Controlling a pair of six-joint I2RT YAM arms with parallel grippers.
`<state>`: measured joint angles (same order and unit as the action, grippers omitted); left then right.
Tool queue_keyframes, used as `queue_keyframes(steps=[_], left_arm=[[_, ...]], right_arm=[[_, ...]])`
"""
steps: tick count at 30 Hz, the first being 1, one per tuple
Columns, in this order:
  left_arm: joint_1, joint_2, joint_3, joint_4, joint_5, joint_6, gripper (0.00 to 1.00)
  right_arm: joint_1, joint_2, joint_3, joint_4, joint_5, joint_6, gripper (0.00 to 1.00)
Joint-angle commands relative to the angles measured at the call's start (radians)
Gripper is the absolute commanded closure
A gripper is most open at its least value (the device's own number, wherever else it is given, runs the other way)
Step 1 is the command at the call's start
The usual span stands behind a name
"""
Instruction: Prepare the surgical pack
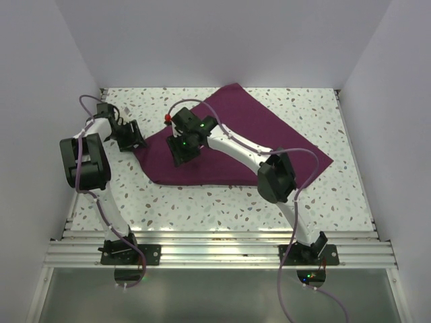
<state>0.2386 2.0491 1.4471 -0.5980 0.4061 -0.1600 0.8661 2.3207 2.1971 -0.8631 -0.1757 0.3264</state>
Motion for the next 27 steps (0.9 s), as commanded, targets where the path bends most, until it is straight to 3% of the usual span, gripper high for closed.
queue_keyframes(steps=[1,15,22,27], left_arm=[[-0.022,0.031,-0.039,-0.118,-0.09,0.03,0.39],[-0.045,0.048,-0.059,-0.16,-0.121,0.025,0.39],[-0.05,0.085,-0.037,-0.171,-0.116,0.008,0.61],[-0.048,0.079,-0.031,-0.164,-0.099,-0.001,0.69]], right_arm=[[0.001,-0.014,0.001,0.029,-0.018,0.013,0.53],[0.043,0.015,0.001,0.039,-0.024,0.033,0.53],[0.063,0.032,-0.005,0.067,-0.018,0.074,0.57],[0.077,0.045,-0.03,0.076,-0.018,0.085,0.61]])
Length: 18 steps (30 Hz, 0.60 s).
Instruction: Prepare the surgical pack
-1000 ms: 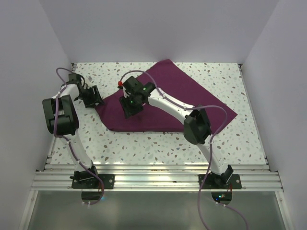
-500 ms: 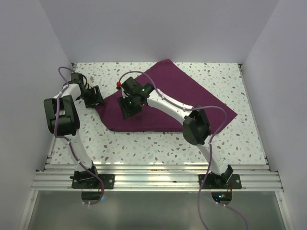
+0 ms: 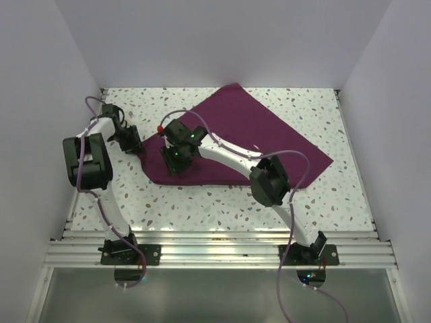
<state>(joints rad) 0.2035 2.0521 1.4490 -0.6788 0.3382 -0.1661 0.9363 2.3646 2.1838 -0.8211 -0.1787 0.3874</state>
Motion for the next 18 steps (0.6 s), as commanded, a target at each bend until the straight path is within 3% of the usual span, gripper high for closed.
queue_keyframes(steps=[1,12,18], left_arm=[[-0.015,0.075,-0.032,-0.082,-0.025,0.004,0.7],[-0.013,0.082,0.011,-0.1,0.051,-0.012,0.86],[-0.013,0.089,0.034,-0.117,0.045,-0.006,0.88]], right_arm=[[0.009,-0.001,-0.024,0.036,-0.008,0.027,0.62],[0.01,0.002,-0.087,0.028,0.106,0.027,0.89],[0.009,-0.025,-0.092,0.024,0.131,0.004,0.91]])
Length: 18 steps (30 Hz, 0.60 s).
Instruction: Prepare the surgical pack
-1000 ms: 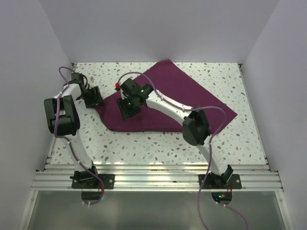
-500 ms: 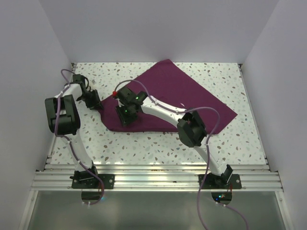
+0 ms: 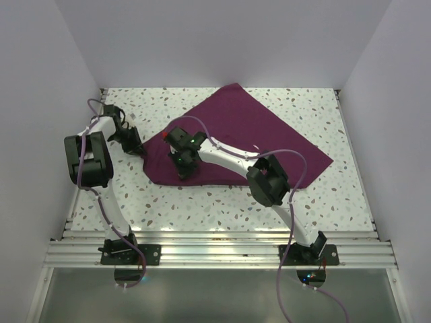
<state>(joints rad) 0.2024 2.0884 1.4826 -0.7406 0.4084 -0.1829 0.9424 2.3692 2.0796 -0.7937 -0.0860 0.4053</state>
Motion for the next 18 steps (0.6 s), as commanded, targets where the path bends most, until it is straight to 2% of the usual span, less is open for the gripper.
queue_keyframes(steps=[1,5,8,15,18], left_arm=[[-0.014,0.055,0.002,-0.057,-0.023,0.011,0.88],[-0.014,0.053,0.011,-0.062,-0.022,0.011,0.89],[-0.014,0.053,0.024,-0.069,-0.008,0.011,0.92],[-0.014,0.03,0.047,-0.069,0.066,-0.015,1.0],[-0.012,0.016,0.056,-0.066,0.104,-0.032,1.0]], right_arm=[[0.002,-0.03,0.02,-0.015,0.046,-0.016,0.93],[0.002,-0.051,0.014,-0.048,0.074,-0.016,0.98],[0.002,-0.065,-0.035,-0.041,0.106,-0.02,0.99],[-0.005,-0.018,-0.018,-0.045,0.123,-0.033,1.0],[-0.011,0.005,-0.012,-0.045,0.121,-0.034,1.0]])
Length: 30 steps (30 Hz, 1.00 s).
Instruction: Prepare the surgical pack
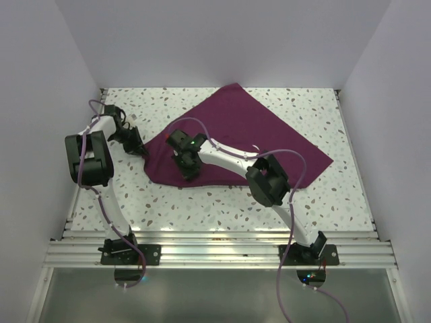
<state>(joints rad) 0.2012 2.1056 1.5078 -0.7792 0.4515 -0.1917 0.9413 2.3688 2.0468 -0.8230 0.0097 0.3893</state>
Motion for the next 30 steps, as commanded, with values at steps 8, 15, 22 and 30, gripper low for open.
queue_keyframes(steps=[8,15,22,30], left_arm=[[-0.013,-0.041,0.025,0.024,0.179,-0.095,1.0],[-0.011,-0.116,-0.014,0.1,0.239,-0.178,1.0],[-0.013,-0.196,-0.014,0.132,0.253,-0.259,1.0],[-0.043,-0.282,0.005,0.144,0.26,-0.339,1.0]], right_arm=[[-0.032,0.033,0.018,-0.002,0.003,-0.035,1.0],[-0.044,0.06,0.015,0.013,-0.008,-0.047,1.0],[-0.052,0.017,0.045,0.01,-0.077,-0.044,1.0],[-0.218,-0.183,0.066,-0.031,-0.108,-0.013,1.0]])
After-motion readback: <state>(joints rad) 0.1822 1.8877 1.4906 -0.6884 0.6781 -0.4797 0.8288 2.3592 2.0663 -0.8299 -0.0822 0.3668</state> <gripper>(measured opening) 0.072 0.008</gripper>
